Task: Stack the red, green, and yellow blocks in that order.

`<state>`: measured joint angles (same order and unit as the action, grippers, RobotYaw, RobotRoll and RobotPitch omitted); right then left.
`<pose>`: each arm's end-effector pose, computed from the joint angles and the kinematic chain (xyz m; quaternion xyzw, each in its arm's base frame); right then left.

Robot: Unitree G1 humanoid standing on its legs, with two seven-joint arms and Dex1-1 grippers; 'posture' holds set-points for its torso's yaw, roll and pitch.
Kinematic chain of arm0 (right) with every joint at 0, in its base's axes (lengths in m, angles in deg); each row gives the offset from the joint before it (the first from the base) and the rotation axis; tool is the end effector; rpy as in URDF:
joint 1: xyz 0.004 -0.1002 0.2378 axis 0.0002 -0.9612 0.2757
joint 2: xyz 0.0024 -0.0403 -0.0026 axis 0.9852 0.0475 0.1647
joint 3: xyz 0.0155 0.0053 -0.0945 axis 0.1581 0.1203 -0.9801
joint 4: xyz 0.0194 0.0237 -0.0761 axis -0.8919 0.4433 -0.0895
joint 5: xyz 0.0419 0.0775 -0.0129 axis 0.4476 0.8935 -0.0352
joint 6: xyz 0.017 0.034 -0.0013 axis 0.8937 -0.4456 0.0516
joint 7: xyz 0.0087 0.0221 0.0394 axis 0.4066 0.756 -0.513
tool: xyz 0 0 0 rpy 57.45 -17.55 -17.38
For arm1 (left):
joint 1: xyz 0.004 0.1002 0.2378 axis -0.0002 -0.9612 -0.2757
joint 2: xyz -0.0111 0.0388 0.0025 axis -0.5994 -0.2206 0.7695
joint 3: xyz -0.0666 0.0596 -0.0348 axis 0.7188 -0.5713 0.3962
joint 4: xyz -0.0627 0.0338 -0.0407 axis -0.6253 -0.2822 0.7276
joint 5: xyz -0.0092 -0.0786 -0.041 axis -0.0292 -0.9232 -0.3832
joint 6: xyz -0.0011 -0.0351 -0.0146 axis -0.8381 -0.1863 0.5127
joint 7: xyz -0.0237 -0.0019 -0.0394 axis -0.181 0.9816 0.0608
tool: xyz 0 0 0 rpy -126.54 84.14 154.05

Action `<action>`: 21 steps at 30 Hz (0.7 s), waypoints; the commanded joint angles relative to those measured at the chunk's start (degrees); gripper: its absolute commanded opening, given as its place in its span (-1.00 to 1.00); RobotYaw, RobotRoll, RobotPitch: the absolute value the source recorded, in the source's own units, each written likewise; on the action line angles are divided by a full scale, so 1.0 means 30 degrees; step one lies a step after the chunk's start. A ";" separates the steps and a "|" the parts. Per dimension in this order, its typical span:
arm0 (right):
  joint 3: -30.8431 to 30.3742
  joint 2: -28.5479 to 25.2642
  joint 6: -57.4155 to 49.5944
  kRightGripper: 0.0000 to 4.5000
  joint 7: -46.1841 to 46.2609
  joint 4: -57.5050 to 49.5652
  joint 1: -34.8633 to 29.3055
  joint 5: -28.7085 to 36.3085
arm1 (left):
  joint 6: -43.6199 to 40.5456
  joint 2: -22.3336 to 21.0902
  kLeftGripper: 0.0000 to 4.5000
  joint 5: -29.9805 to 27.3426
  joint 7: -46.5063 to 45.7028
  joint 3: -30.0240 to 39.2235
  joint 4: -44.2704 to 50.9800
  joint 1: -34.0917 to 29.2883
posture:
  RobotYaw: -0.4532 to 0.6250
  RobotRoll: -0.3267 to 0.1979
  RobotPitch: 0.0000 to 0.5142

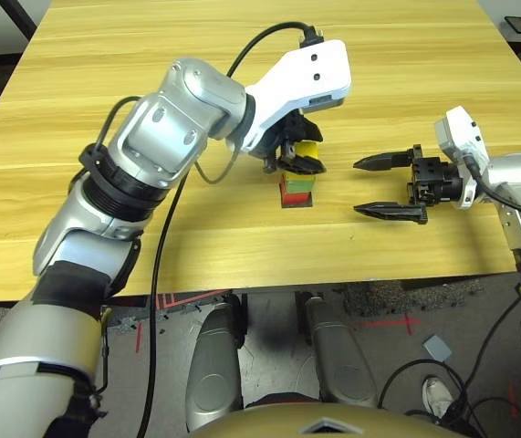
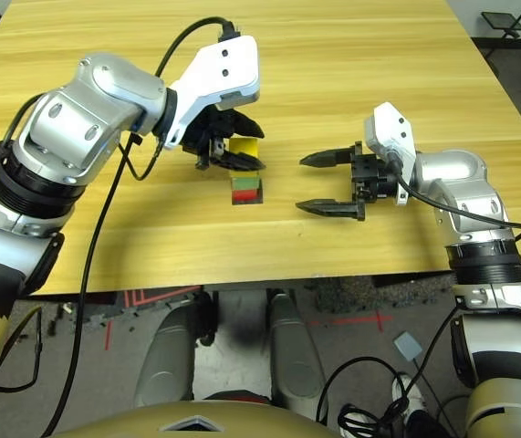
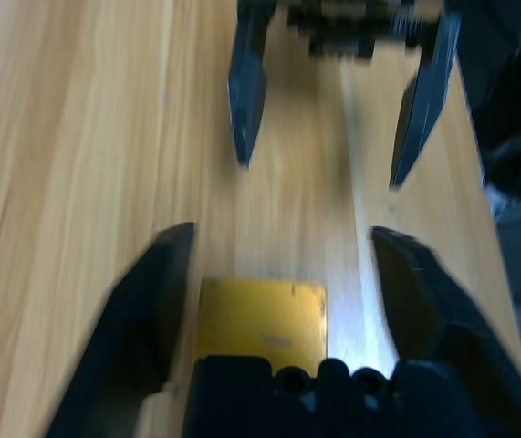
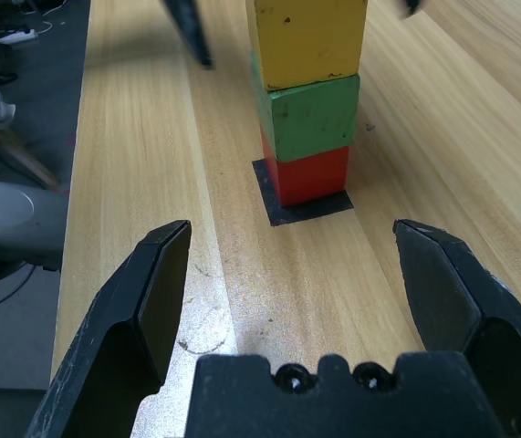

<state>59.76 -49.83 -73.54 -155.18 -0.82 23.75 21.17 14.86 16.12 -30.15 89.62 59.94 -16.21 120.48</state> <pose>0.2740 -0.2603 0.1993 -0.1804 0.0302 0.6224 0.7610 0.2785 0.0874 0.2884 0.3202 0.0799 -0.6171 0.7144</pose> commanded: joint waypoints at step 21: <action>0.7965 0.0418 0.4608 1.00 1.4553 1.0964 0.1547 -0.1316 | 0.9967 -0.3206 0.98 0.1319 -1.3309 1.6148 -0.6140 -0.9955 | -0.09 0.15 -0.07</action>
<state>82.13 -47.65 -63.50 -113.91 28.32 27.39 18.60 40.60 6.70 -26.91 51.15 107.17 -34.15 92.24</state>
